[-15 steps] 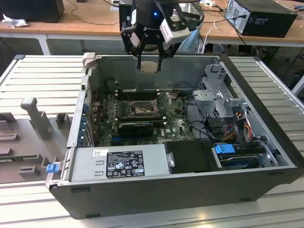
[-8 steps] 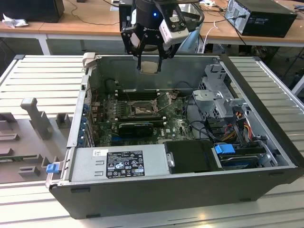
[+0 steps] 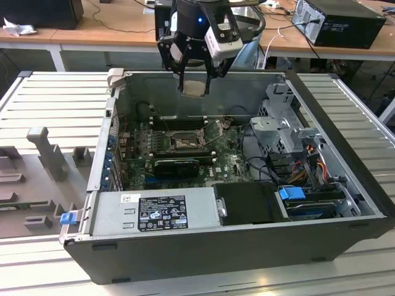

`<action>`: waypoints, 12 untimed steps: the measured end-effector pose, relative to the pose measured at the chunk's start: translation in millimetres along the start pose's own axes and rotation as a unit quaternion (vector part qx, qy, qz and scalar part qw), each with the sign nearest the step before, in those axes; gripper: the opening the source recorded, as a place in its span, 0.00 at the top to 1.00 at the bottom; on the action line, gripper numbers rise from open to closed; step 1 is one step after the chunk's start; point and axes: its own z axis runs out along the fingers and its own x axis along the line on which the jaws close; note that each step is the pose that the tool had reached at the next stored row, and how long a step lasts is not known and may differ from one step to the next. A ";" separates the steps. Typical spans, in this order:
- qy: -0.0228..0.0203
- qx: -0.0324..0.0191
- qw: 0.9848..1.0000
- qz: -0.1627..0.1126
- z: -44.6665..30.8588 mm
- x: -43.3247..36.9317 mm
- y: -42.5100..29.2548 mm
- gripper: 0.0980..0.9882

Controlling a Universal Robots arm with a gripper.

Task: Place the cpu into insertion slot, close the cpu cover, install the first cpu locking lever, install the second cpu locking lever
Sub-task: 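Place the cpu into insertion slot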

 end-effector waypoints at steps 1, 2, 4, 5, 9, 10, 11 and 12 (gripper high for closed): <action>0.000 0.000 1.000 0.003 0.1 0.0 0.0 0.50; -0.001 0.000 1.000 0.007 0.2 0.0 0.0 0.50; -0.001 0.000 1.000 0.011 0.3 0.0 0.0 0.50; -0.001 0.000 1.000 0.015 0.4 0.0 0.0 0.50; -0.002 0.000 1.000 0.024 0.6 0.0 0.0 0.50; -0.003 -0.001 1.000 0.029 0.6 0.0 0.0 0.50; -0.003 -0.001 0.999 0.033 0.7 0.0 -0.1 0.50; -0.003 -0.001 0.999 0.038 0.7 0.0 0.0 0.50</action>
